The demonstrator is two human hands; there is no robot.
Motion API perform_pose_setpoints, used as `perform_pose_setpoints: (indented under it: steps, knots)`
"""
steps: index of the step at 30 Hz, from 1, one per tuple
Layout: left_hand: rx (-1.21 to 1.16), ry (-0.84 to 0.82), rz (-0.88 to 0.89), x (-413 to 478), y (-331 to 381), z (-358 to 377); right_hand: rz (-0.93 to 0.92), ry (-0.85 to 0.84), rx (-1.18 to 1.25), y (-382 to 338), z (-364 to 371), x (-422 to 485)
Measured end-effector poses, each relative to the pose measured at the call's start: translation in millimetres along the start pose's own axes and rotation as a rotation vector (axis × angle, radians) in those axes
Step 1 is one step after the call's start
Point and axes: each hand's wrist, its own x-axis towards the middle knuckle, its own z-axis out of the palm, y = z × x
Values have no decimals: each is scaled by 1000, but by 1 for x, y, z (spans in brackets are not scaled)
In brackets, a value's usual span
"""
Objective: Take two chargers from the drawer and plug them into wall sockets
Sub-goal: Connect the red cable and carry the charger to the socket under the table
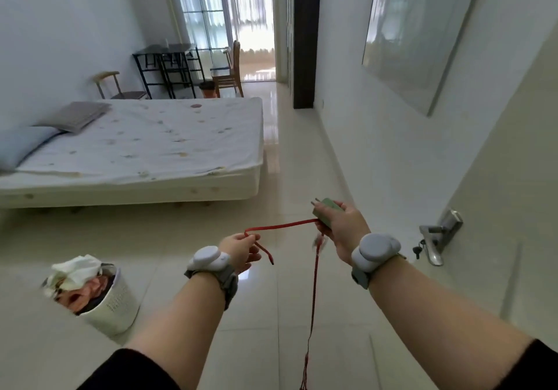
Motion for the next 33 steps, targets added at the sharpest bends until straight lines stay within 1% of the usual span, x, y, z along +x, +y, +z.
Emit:
perform_pose_setpoints:
  steps: [3, 5, 6, 9, 10, 12, 13, 16, 20, 23, 25, 27, 29, 32, 33]
  knots:
    - [-55, 25, -3, 46, 34, 4, 15, 1, -37, -19, 13, 63]
    - [-112, 10, -19, 86, 52, 8, 34, 4, -37, -26, 24, 110]
    - [-142, 8, -15, 94, 55, 8, 40, 4, -50, -26, 25, 116]
    - [-244, -8, -32, 175, 96, 14, 39, -8, -88, -36, 45, 195]
    - [-256, -10, -23, 182, 101, 14, 37, -11, -122, -39, 45, 200]
    - [-246, -29, -5, 245, 133, 19, 15, -10, -180, -49, 58, 259]
    - [-244, -16, -1, 254, 137, 21, 3, -13, -231, -53, 58, 264]
    - [-255, -33, -44, 322, 177, 33, -18, 26, -295, -73, 70, 323]
    - [-237, -62, -64, 403, 239, 67, -31, 102, -332, -103, 74, 403]
    - [-224, -144, -81, 460, 276, 102, -32, 141, -361, -119, 68, 465]
    - [-200, -210, -83, 499, 298, 126, -51, 146, -349, -129, 64, 511]
    - [-179, -244, -81, 554, 323, 164, -54, 127, -346, -138, 54, 581]
    - [-175, -238, -97, 577, 343, 178, -52, 110, -349, -146, 56, 617]
    - [-180, -139, -127, 642, 384, 212, -4, 54, -333, -168, 55, 712]
    - [-179, -118, -132, 646, 390, 214, -10, 50, -344, -174, 57, 721]
